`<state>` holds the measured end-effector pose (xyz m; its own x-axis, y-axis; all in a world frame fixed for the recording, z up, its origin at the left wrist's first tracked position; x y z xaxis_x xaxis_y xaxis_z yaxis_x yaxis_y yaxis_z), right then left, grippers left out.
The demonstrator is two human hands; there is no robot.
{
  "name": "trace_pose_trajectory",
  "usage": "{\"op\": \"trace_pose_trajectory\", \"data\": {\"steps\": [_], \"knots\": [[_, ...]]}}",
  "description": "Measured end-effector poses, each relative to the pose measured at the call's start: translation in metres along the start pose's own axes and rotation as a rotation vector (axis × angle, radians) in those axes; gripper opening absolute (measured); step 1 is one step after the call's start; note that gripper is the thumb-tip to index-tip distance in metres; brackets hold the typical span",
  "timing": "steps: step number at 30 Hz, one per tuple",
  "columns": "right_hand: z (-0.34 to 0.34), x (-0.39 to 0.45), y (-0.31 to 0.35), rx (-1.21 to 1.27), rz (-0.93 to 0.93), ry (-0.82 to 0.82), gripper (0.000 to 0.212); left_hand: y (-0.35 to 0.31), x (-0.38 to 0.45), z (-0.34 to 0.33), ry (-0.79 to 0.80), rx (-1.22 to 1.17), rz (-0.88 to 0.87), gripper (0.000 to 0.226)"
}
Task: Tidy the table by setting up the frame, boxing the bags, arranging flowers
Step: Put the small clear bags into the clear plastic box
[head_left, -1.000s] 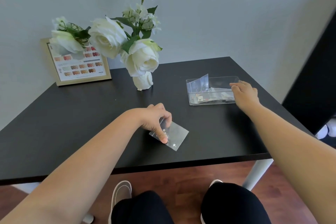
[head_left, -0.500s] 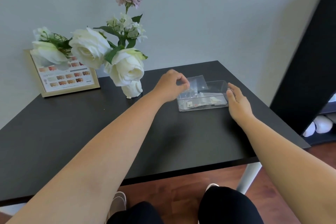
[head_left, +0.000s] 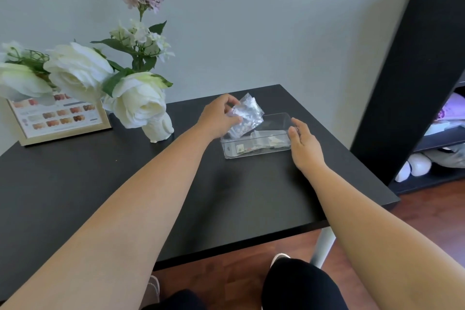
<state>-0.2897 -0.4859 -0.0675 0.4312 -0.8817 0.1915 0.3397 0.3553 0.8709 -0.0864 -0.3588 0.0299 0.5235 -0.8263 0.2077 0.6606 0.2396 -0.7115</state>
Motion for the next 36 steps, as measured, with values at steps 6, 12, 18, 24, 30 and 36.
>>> {"op": "trace_pose_trajectory", "data": {"steps": [6, 12, 18, 24, 30, 36], "knots": [[-0.001, 0.0, 0.0, -0.02, -0.002, -0.003, 0.048, 0.003, 0.007, -0.029, 0.262, -0.083, 0.02, 0.034], [-0.001, 0.0, 0.001, -0.015, 0.008, -0.012, 0.047, 0.018, 0.014, -0.051, 0.33, 0.3, 0.051, 0.042], [-0.001, 0.001, 0.0, -0.02, 0.017, 0.0, 0.049, 0.017, 0.013, -0.042, 0.107, 0.374, 0.005, 0.047], [-0.002, 0.001, 0.001, -0.028, 0.004, 0.016, 0.05, 0.036, -0.007, -0.047, 0.234, 0.345, 0.034, 0.07], [-0.002, 0.003, -0.001, -0.015, -0.04, 0.02, 0.048, 0.03, -0.014, -0.052, 0.209, 0.3, 0.008, 0.078], [0.0, 0.002, -0.001, 0.028, -0.023, 0.001, 0.048, 0.043, -0.026, -0.033, 0.036, -0.052, 0.04, 0.066]]}}
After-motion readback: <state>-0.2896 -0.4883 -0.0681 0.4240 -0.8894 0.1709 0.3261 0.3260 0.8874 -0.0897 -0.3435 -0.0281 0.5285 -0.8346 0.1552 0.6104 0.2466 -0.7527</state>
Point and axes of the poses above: each hand's wrist, its own x-axis towards the middle knuckle, its own z-axis out of the back of the hand, y = z × x, the point moved 5 cm from there along x, towards the middle knuckle, and after that the axes turned 1 degree about -z, right-handed, at the moved point
